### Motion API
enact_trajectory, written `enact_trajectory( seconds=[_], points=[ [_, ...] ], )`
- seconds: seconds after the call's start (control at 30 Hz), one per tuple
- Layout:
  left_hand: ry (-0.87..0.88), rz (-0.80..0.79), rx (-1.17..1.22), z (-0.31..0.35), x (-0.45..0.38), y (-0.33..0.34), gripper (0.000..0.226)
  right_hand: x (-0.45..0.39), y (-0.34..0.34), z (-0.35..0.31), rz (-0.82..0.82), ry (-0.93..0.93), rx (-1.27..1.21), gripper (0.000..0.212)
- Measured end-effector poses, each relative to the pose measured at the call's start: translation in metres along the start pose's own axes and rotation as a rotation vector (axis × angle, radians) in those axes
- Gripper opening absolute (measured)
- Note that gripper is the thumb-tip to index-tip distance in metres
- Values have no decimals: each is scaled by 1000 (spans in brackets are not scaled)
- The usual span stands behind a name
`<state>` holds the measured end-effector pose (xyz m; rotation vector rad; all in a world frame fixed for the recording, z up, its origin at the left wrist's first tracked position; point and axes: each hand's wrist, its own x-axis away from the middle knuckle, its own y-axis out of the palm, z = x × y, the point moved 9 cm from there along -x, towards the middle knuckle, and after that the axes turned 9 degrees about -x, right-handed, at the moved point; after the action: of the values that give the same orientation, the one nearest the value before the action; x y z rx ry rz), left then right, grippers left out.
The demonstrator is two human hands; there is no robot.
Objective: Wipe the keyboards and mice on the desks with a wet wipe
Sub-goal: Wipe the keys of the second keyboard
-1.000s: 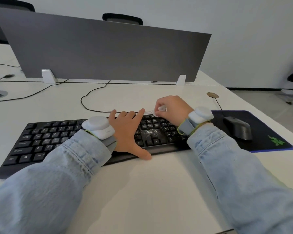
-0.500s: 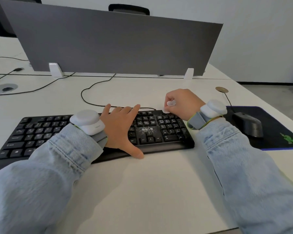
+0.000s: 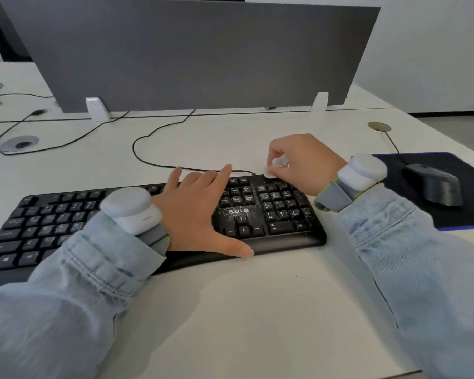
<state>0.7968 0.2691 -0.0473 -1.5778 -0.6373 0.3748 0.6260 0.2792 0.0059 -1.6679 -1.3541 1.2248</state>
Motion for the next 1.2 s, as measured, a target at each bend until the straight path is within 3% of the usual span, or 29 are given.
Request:
enact_trajectory(
  seconds=[0.17, 0.33, 0.43, 0.53, 0.73, 0.83, 1.0, 1.2],
  points=[
    [16, 147, -47, 9, -3, -8, 149, 3, 15, -18, -40, -42, -84, 10],
    [16, 184, -34, 10, -4, -8, 150, 6, -2, 12, 40, 93, 50, 7],
    [14, 189, -28, 10, -5, -8, 151, 9, -4, 2, 95, 46, -29, 7],
    [10, 204, -39, 11, -4, -10, 150, 12, 7, -10, 27, 18, -96, 11],
    [8, 180, -30, 12, -3, -7, 149, 12, -1, 22, 56, 131, -10, 10],
    [11, 189, -42, 12, -3, -7, 148, 11, -2, 16, 113, 94, -79, 7],
    [-2, 123, -36, 13, -8, -10, 152, 8, 13, -12, -5, 43, -114, 13],
    [-30, 48, -16, 15, -2, -12, 152, 20, 7, 8, 37, 183, -73, 14]
  ],
)
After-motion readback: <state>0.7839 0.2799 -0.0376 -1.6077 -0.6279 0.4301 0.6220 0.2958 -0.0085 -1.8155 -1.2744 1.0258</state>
